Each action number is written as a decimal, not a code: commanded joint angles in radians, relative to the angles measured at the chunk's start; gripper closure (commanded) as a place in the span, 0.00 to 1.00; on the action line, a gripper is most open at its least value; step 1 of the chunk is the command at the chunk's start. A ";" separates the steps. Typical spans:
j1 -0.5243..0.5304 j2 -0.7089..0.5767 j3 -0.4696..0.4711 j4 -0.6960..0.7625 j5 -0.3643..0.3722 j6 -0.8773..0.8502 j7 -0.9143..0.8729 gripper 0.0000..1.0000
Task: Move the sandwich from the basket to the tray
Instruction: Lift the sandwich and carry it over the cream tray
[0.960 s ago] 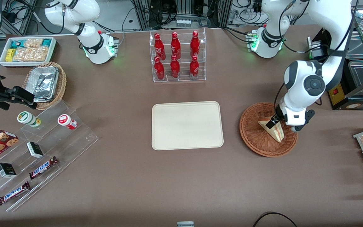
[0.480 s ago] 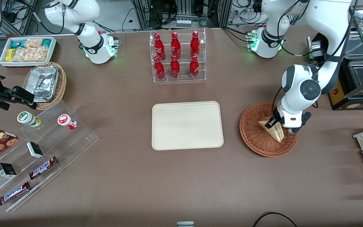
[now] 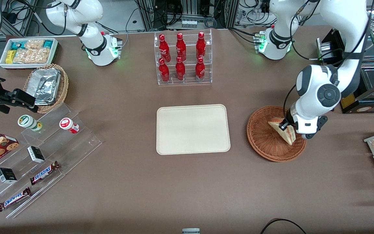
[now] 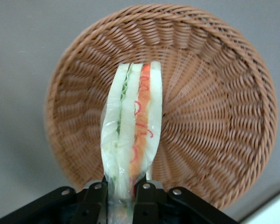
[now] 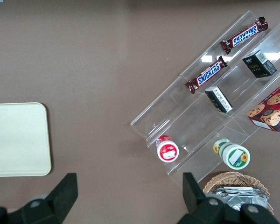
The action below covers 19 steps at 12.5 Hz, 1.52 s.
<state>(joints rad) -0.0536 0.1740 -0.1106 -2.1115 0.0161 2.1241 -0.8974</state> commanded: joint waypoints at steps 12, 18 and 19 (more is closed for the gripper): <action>-0.468 0.418 -0.020 0.661 -0.007 -0.271 -0.032 0.92; -0.606 0.558 -0.020 0.739 -0.005 -0.095 -0.173 0.92; -0.626 0.573 -0.018 0.740 -0.001 -0.064 -0.190 0.92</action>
<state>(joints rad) -0.6378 0.7038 -0.1433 -1.4104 0.0142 2.0227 -1.0417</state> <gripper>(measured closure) 0.859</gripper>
